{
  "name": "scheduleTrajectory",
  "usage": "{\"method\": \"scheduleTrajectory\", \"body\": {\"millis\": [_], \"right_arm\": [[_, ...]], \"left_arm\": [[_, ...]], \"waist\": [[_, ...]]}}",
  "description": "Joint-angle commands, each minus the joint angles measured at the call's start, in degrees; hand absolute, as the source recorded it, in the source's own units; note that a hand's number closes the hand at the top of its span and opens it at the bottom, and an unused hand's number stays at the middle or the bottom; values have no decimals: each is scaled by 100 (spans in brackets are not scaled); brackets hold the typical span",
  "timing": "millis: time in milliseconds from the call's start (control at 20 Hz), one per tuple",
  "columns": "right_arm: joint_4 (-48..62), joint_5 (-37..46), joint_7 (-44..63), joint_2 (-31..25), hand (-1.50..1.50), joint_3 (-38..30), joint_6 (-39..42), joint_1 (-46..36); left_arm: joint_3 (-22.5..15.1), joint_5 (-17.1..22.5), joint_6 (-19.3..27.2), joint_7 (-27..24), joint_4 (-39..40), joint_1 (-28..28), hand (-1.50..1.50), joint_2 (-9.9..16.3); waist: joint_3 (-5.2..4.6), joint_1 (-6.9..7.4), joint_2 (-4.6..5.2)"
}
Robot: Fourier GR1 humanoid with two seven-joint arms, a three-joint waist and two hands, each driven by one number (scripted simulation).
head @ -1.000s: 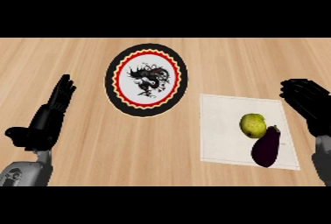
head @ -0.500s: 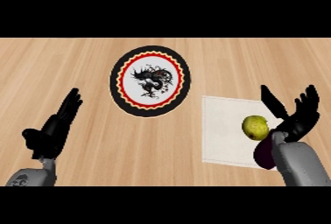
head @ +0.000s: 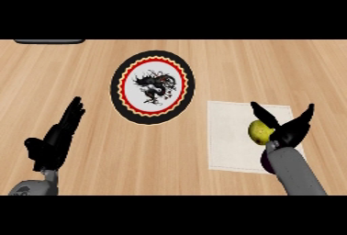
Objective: Pick the pear from the placemat and place it in the plate
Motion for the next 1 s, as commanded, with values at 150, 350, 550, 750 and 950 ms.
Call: {"method": "scheduleTrajectory", "body": {"millis": [150, 350, 550, 750, 950], "right_arm": [[519, 256, 1887, -232, -150, 627, 1113, -83], [301, 393, 3114, -498, -150, 962, 1793, -486], [-234, 586, 4429, -690, -150, 1199, 2235, -741], [-650, 858, 5422, -981, -150, 1324, 2658, -637], [-931, 747, 5636, -919, -150, 1347, 3202, -470]], "left_arm": [[98, 42, -78, 99, -56, 131, 0, 150], [101, 18, -12, 32, 55, 84, 0, 46], [-29, -49, -11, -15, -99, 354, 0, -36], [153, -5, -41, -54, -92, 268, 0, 76], [47, -94, 84, -15, -81, 178, 0, -107]], "waist": [[0, -38, -49], [-1, -119, -63], [12, -146, -101], [31, -139, -41], [32, -157, -24]]}}
